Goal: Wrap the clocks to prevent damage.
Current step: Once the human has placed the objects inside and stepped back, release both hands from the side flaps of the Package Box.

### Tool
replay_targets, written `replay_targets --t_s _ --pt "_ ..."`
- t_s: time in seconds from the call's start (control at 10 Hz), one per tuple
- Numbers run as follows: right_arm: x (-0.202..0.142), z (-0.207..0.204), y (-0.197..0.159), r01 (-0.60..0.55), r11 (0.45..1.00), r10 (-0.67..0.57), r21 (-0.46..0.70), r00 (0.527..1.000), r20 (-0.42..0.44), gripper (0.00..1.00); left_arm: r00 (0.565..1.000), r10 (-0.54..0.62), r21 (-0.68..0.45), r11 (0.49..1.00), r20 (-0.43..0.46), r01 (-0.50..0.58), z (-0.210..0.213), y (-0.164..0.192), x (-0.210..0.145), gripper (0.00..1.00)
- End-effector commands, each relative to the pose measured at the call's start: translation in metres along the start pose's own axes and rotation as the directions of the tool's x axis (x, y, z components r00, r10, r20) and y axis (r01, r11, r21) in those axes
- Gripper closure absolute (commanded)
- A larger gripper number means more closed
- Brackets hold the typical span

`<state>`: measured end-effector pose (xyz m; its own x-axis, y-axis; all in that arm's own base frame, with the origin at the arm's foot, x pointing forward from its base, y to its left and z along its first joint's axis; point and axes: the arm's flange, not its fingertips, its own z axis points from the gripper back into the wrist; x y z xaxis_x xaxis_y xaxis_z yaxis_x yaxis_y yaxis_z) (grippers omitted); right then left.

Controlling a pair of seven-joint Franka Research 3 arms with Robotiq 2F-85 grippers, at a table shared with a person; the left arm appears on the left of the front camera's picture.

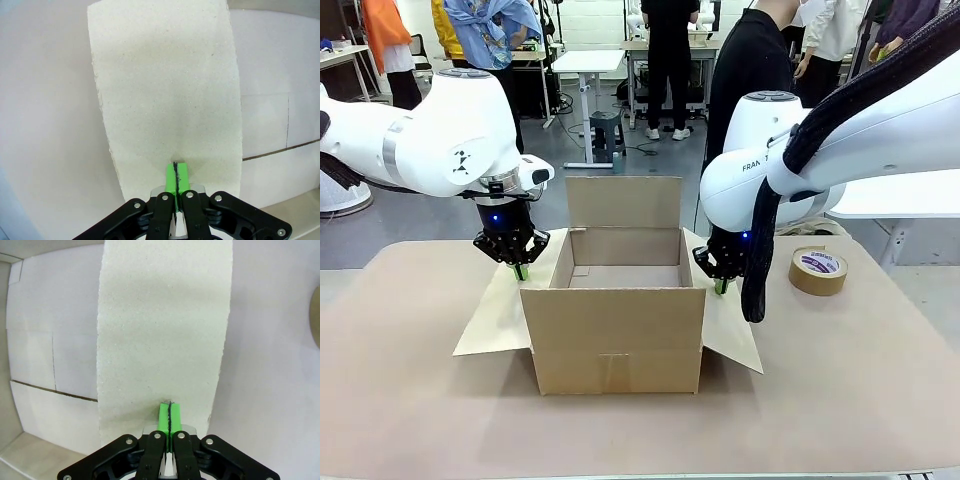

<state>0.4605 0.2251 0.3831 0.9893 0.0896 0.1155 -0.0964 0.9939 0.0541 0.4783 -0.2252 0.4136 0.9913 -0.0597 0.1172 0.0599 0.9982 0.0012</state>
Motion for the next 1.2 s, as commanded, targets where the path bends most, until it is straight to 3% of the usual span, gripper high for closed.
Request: replay_targets --t_s 0.0,1.1 --pt "-0.0007 -0.0021 0.0005 -0.007 1.0 0.007 -0.008 1.0 -0.005 0.99 1.0 0.0 0.004 1.0 0.001 0.0 -0.0001 0.0005 0.0001 1.0" --pt "-0.0007 -0.0021 0.0005 -0.007 1.0 0.007 -0.008 1.0 -0.005 0.99 1.0 0.0 0.004 1.0 0.001 0.0 -0.0001 0.0005 0.0001 1.0"
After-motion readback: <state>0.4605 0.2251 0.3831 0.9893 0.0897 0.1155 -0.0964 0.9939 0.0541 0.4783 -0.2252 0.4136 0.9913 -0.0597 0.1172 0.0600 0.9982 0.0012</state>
